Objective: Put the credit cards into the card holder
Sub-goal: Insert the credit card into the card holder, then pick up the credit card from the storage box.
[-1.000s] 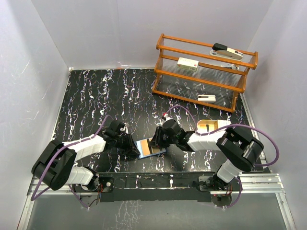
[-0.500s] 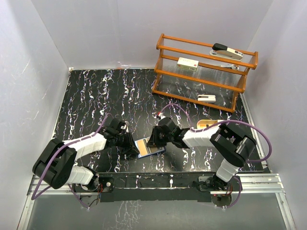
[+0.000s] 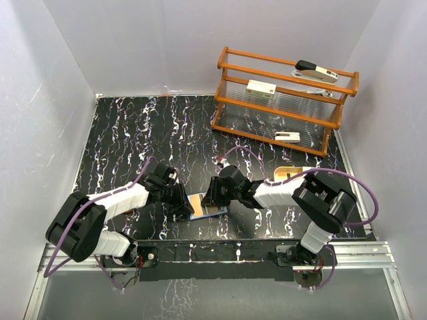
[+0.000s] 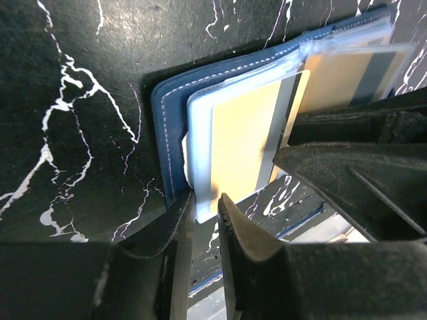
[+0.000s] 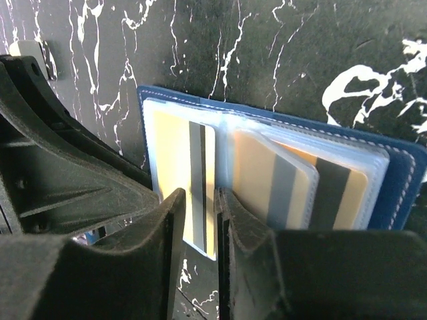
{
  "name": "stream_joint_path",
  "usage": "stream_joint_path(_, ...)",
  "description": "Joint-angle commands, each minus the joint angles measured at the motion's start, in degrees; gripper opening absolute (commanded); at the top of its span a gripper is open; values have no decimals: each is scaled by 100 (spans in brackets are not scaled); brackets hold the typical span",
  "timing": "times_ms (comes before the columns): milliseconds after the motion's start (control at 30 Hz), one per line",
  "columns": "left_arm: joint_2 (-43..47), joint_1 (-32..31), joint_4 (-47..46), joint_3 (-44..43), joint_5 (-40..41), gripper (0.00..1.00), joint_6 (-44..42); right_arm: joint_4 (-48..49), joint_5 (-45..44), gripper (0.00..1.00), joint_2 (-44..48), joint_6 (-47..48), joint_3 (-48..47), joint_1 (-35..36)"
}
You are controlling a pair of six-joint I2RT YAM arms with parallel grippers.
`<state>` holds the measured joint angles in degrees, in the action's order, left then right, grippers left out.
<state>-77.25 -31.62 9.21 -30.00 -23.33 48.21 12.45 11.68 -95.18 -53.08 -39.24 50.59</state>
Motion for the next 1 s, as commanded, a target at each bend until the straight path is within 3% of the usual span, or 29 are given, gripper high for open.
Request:
stream_joint_path(0, 172, -10, 201, -250, 327, 21, -117, -129, -12, 25, 298, -42, 33, 171)
stream_joint_path(367, 882, -7, 807, -564, 670, 52, -404, -2292, -949, 36, 1142, 1088, -646, 127)
stream_joint_path(667, 1514, -3, 1267, -967, 687, 59, -636, -4324, -2604, 47, 2099, 1289, -1235, -110)
stream_joint_path(967, 1714, 2, 1739, -1489, 746, 65, -1095, -5447, -3984, 56, 2622, 1718, -1380, -1036)
